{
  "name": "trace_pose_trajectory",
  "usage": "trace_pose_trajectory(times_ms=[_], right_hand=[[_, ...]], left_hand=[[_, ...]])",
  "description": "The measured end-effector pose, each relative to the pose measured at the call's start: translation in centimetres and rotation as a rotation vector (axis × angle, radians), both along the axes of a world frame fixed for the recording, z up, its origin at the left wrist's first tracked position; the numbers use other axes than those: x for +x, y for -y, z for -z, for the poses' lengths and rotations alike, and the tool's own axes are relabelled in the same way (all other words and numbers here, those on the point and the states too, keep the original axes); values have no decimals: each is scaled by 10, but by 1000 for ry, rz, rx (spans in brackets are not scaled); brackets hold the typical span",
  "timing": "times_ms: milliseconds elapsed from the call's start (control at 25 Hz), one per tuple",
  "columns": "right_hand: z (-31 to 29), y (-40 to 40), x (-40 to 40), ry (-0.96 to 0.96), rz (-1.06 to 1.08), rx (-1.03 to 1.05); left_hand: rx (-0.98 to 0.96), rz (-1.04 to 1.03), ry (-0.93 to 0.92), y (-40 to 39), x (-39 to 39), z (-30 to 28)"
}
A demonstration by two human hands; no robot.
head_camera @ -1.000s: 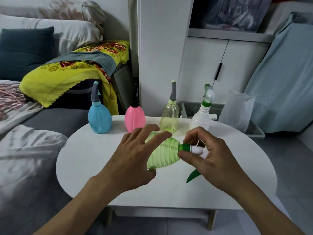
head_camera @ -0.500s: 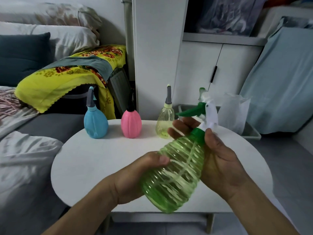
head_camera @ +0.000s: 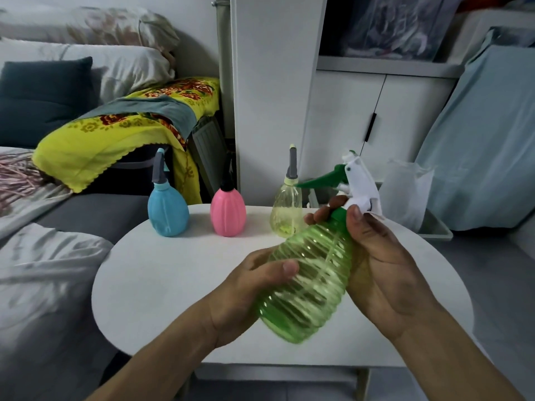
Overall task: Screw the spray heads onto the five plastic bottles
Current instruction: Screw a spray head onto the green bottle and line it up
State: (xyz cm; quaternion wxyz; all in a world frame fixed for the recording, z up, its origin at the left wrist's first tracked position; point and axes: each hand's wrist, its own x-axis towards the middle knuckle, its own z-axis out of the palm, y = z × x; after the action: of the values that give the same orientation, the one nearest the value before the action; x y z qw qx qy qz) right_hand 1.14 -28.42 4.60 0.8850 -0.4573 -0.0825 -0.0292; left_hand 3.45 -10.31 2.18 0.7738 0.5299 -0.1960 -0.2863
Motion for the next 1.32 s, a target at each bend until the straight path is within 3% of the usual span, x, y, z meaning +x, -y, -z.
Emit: trace_pose_trajectory(times_ms=[40, 120, 200, 320, 400, 640, 1000, 1080, 1200, 1240, 1320], right_hand=[[-1, 0, 0, -4, 74, -17], [-3, 0, 0, 8, 189, -44], [-4, 3, -2, 23, 121, -71], [-7, 15, -7, 43, -160, -103], [-8, 19, -9, 68, -236, -132], [-4, 12, -2, -122, 41, -148], [0, 17, 2, -131, 109, -188], [2, 23, 2, -79, 41, -150], [5, 26, 2, 54, -102, -29], [7, 27, 2, 76, -115, -18], [7, 28, 5, 43, -77, -53]], left_hand=[[60, -102, 97, -1, 1, 0], [392, -298, 423, -2, -2, 0], [556, -258, 606, 2, -7, 3], [324, 198, 268, 8, -13, -2], [281, 344, 173, 5, -11, -3], [332, 72, 264, 15, -13, 6], [374, -49, 365, 25, -18, 13], [316, -35, 269, 26, -18, 16], [2, 206, -144, 18, -11, 14], [-16, 261, -181, 16, -10, 14], [74, 269, -87, 19, -13, 17]])
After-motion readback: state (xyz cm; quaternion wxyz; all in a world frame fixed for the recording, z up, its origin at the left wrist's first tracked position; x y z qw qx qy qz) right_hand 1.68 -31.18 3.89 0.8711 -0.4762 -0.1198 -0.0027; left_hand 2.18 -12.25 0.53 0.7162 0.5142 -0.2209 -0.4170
